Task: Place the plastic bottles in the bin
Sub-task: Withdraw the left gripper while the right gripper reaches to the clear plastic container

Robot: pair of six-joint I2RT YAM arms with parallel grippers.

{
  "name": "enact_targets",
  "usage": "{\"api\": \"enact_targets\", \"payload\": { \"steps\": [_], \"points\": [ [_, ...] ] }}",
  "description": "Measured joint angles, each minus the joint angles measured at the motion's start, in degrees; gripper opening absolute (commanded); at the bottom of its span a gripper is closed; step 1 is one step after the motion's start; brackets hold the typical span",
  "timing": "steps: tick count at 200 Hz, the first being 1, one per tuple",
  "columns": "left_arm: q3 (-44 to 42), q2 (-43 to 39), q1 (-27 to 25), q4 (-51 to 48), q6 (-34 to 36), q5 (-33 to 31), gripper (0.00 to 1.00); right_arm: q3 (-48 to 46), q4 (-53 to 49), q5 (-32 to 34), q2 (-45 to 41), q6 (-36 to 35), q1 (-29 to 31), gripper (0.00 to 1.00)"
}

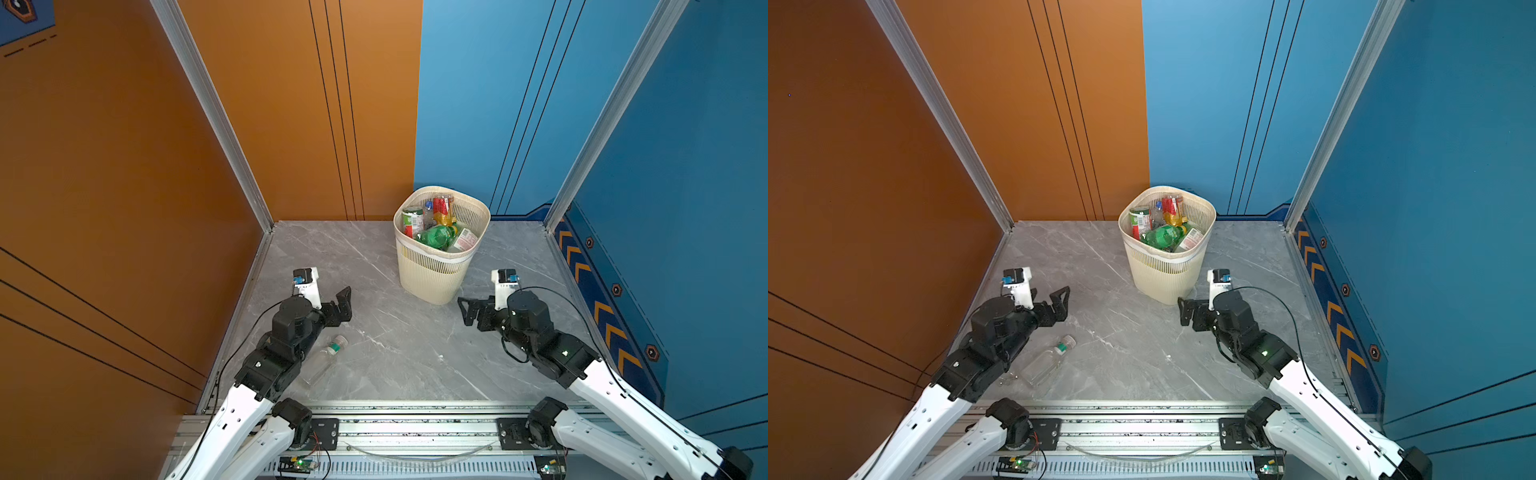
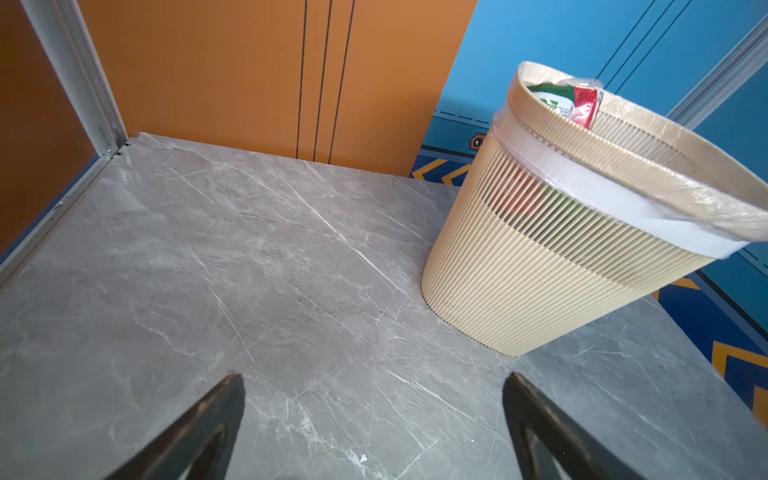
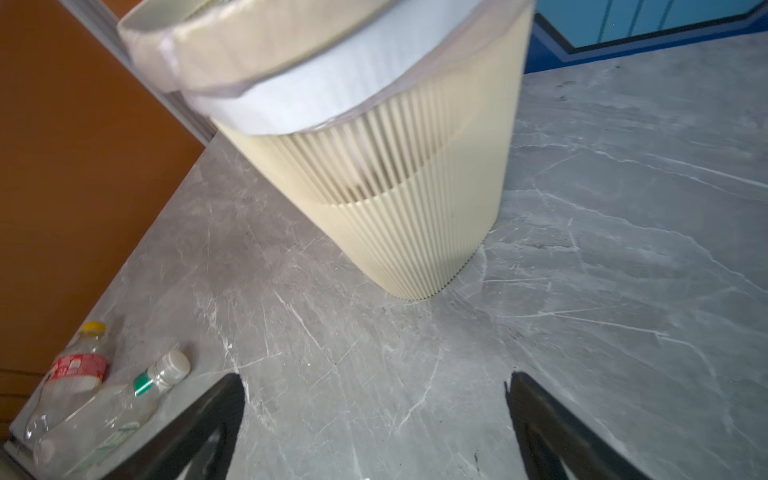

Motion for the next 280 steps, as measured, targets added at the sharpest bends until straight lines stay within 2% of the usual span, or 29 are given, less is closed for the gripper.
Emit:
{"api": "enact_targets", "payload": {
  "steps": [25,61,108,146,231,280],
  "points": [
    [-0.04,-1.77,1.62,-2.62,-0.52,-0.57,0.98,4.13,2.71,-1.86,8.20,-5.40,7.96,1.00],
    [-0.26,-4.31,4.55,-5.90,-1.86,-0.76,0.98,12.81,6.34,-9.66,24.52,-18.38,16.63,1.00],
    [-0.33,-7.96,7.65,-9.64,-3.28,-0.79,0.98,24.70,7.98,-21.14,43.04,-37.77,22.27,1.00],
    [-0.31,-9.88,10.16,-12.44,-4.61,-1.64,0.98,34.42,7.63,-26.34,54.34,-48.11,24.41,1.00],
    [0.17,-9.77,17.97,-15.85,-4.83,-1.46,0.98,44.68,8.52,-28.50,72.43,-59.36,27.17,1.00],
    [1.53,-7.87,22.45,-16.26,-4.81,1.66,0.98,50.99,8.46,-28.48,76.70,-63.28,28.26,1.00]
  ]
}}
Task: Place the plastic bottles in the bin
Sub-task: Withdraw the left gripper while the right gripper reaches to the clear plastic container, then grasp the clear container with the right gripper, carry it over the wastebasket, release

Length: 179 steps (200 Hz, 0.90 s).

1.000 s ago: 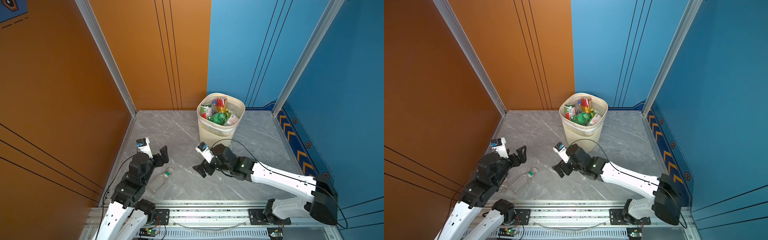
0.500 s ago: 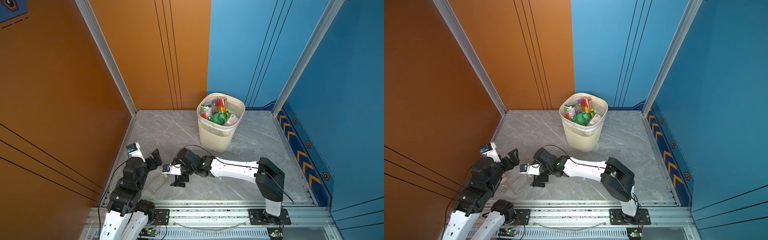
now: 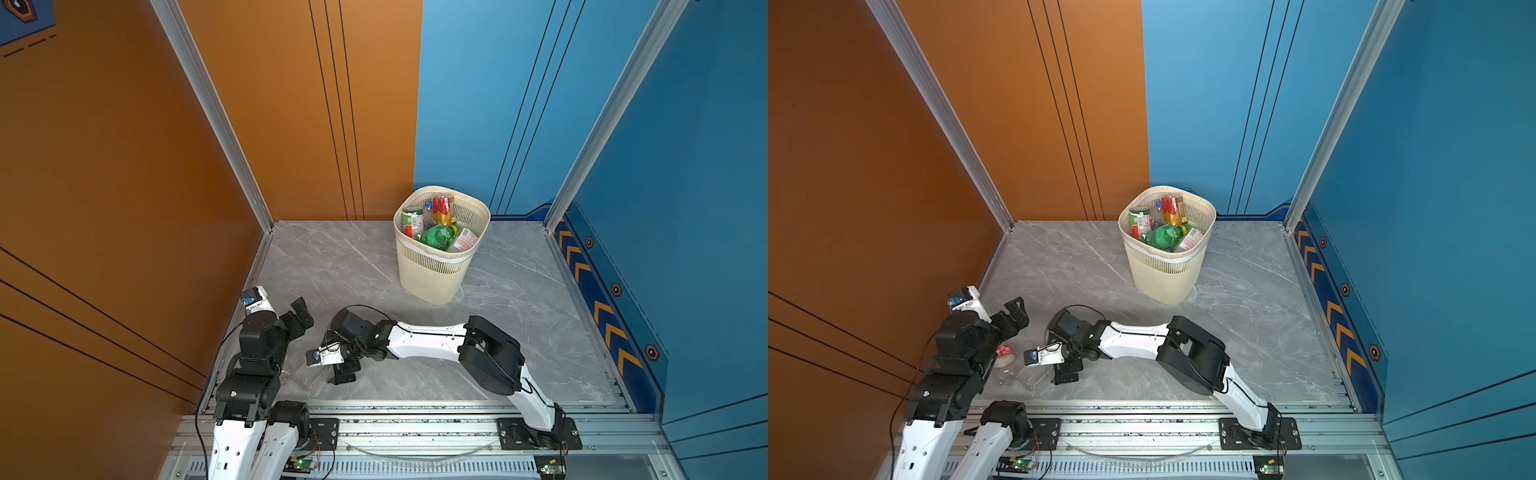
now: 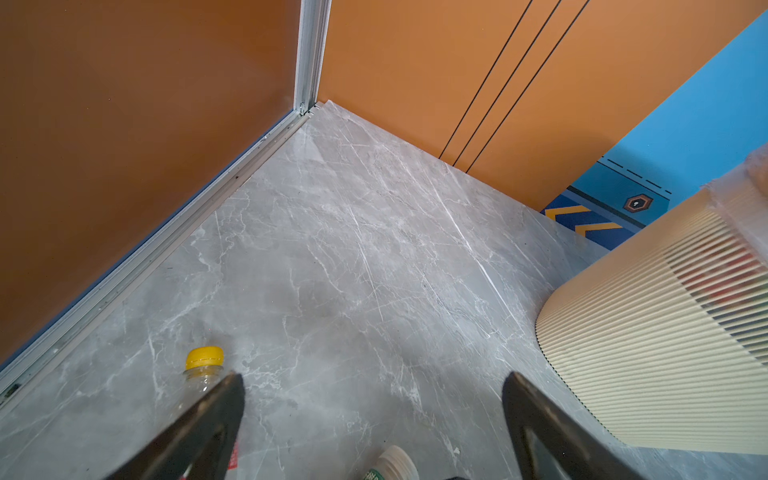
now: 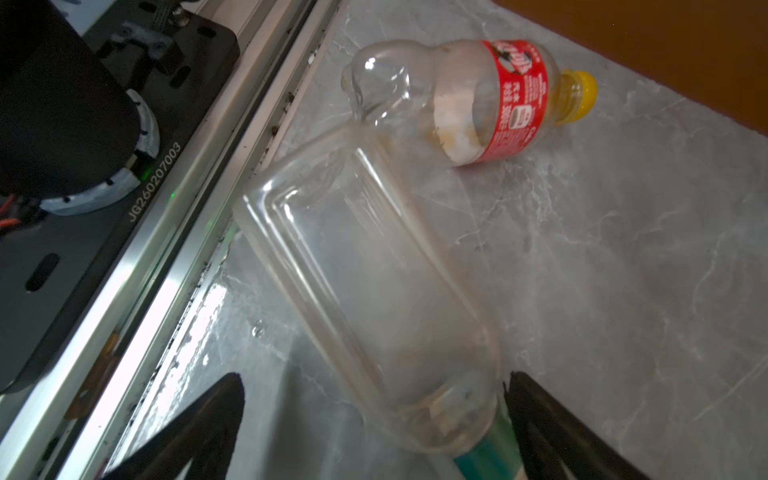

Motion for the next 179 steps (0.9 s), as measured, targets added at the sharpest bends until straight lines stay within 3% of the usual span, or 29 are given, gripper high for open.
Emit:
{"api": "enact_targets", "payload": {
  "steps": [107,128,156,179],
  "points": [
    [0.00,0.31,4.35,0.00,0.00,5.22,0.98,9.68,-3.91,0.44,7.48,-3.06,1.57,0.97],
    [0.00,0.31,4.94,0.00,0.00,5.97,0.98,10.21,-5.46,0.44,8.57,-2.95,1.55,0.90],
    [0.00,0.35,5.51,0.02,-0.02,6.71,0.98,10.82,-6.27,0.50,8.79,-2.34,1.33,0.72],
    [-0.02,0.37,5.86,0.04,-0.02,7.34,0.98,10.88,-6.32,1.07,8.79,-1.09,0.94,0.63]
  ]
}}
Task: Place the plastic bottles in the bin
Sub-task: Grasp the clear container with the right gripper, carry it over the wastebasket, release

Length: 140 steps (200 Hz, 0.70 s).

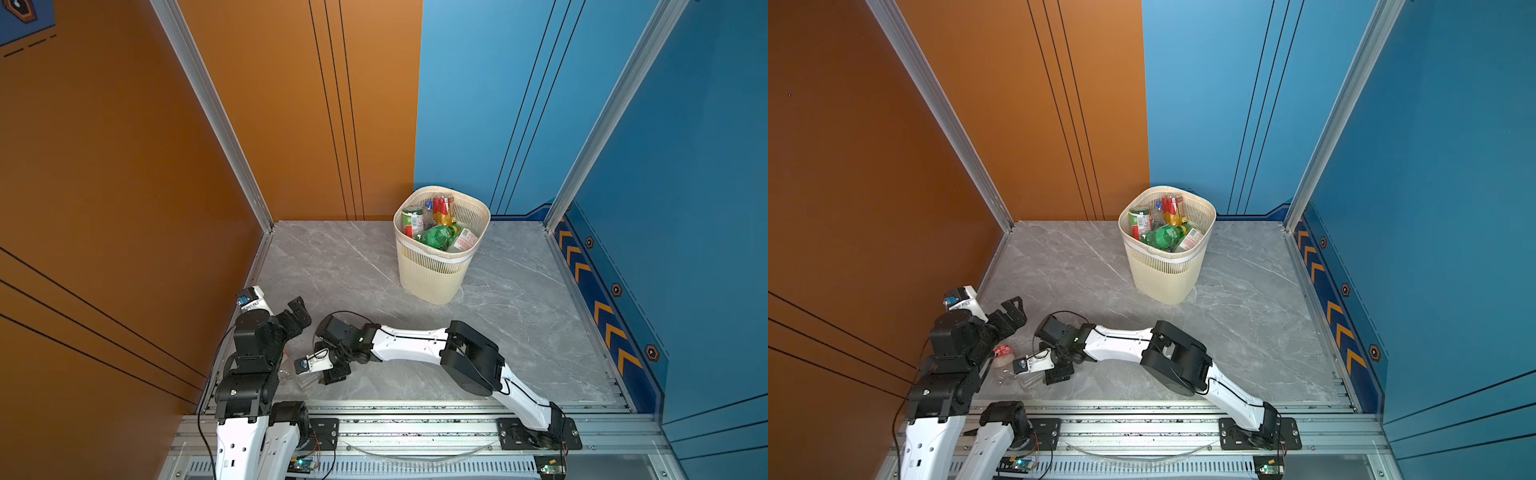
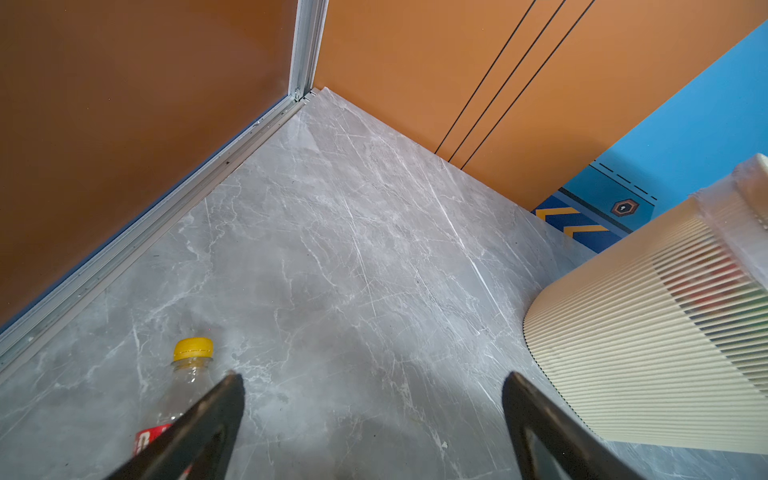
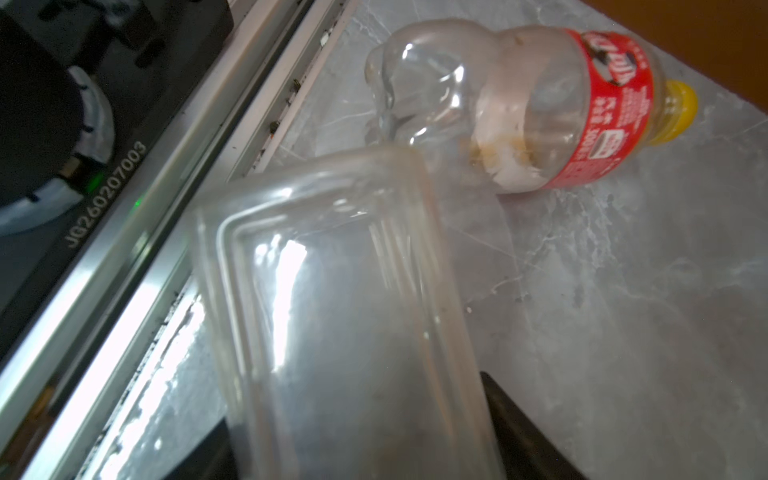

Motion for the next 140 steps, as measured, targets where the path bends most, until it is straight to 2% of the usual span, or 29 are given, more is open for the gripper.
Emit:
{"api": "enact_targets", "payload": {
  "steps": [33,72,116,140],
  "points": [
    [-0.09,0.17,0.42,0.02,-0.17,0.55,0.98,-2.32,2.73,0.44,-0.90,2.97,-1.38,0.56],
    [-0.90,0.22,0.79,0.28,-0.63,1.29,0.98,-12.83,6.84,2.21,-7.37,8.55,-4.17,0.50],
    [-2.19,1.31,1.14,2.03,-1.95,2.56,0.98,-29.22,11.58,6.93,-21.38,16.81,-7.93,0.45],
    [-3.54,2.49,1.18,4.11,-2.89,3.54,0.98,-34.84,11.98,9.68,-30.80,21.27,-10.27,0.44]
  ]
}}
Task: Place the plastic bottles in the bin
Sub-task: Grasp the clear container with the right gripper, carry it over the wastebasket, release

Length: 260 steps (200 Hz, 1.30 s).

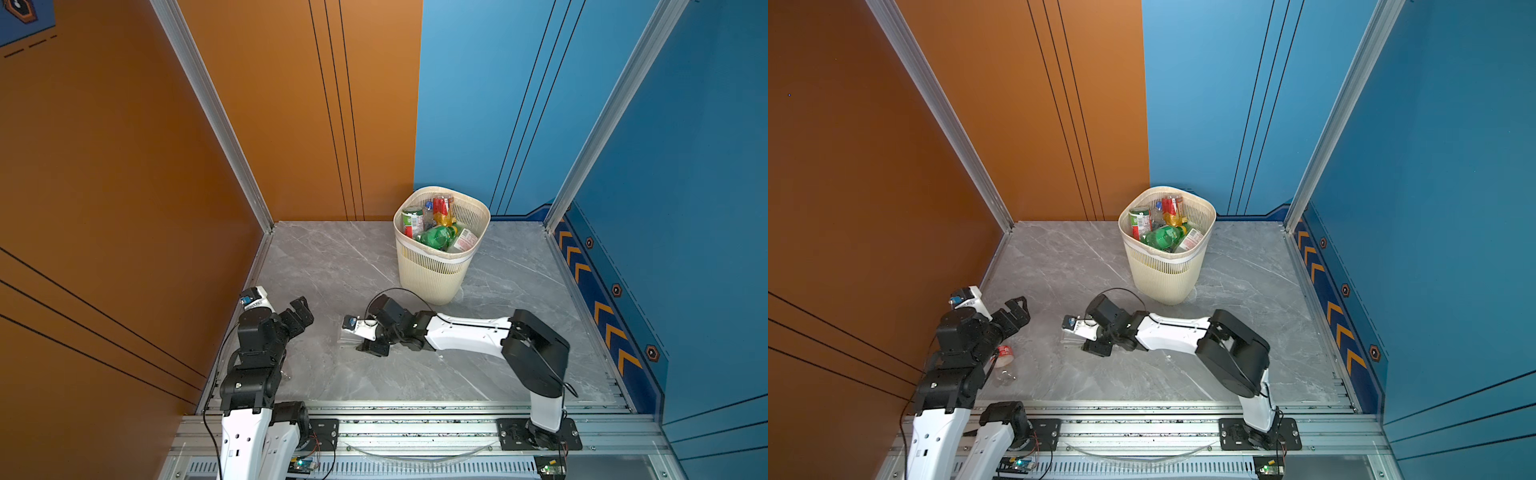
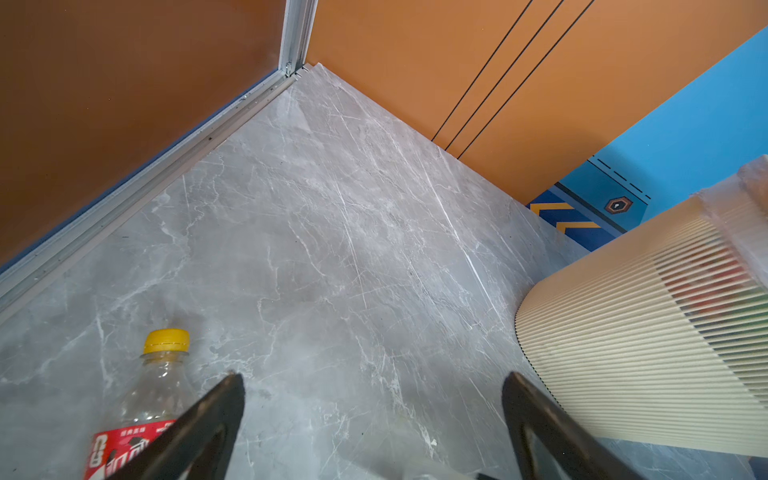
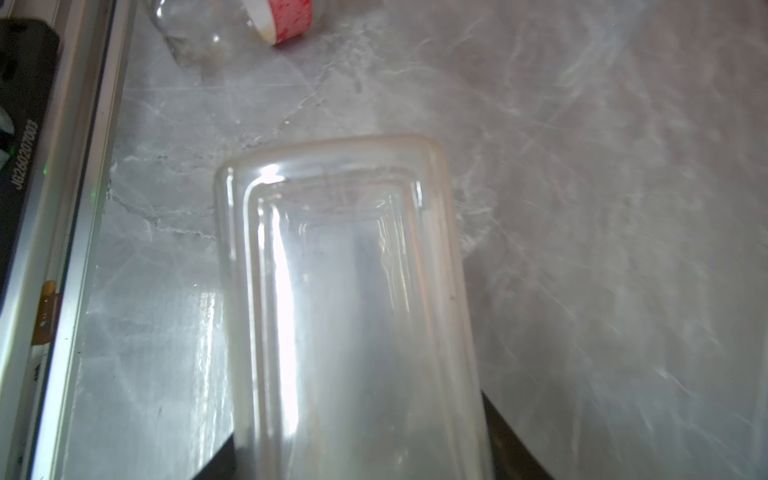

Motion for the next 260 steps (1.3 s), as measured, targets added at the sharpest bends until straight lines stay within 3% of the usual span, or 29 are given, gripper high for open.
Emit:
{"api": "enact_targets", "payload": {
  "steps": [56,114,167,229,243,260],
  "points": [
    [-3.06,1.84,0.42,3.48,-1.97,1.99,0.98,-0.92,-3.56,9.16,-20.33,8.24,-3.34,0.43],
    [-3.06,1.99,0.42,4.96,-2.25,2.89,0.98,1.44,-2.01,17.73,-31.58,20.28,-12.57,0.44],
    [-3.06,1.99,0.44,4.92,-2.23,3.17,0.98,4.79,6.49,23.39,-29.81,28.52,-22.45,0.44],
    [-3.06,2.16,0.44,4.22,-2.19,3.34,0.98,6.49,11.45,26.58,-22.64,33.59,-28.28,0.45],
    [-3.06,2.40,0.44,3.93,-2.19,3.34,0.98,6.49,11.54,26.82,-21.68,34.73,-29.27,0.53],
    [-3.06,2.78,0.44,3.74,-2.19,3.34,0.98,6.60,11.47,26.88,-20.85,36.50,-30.21,0.90]
  ]
}}
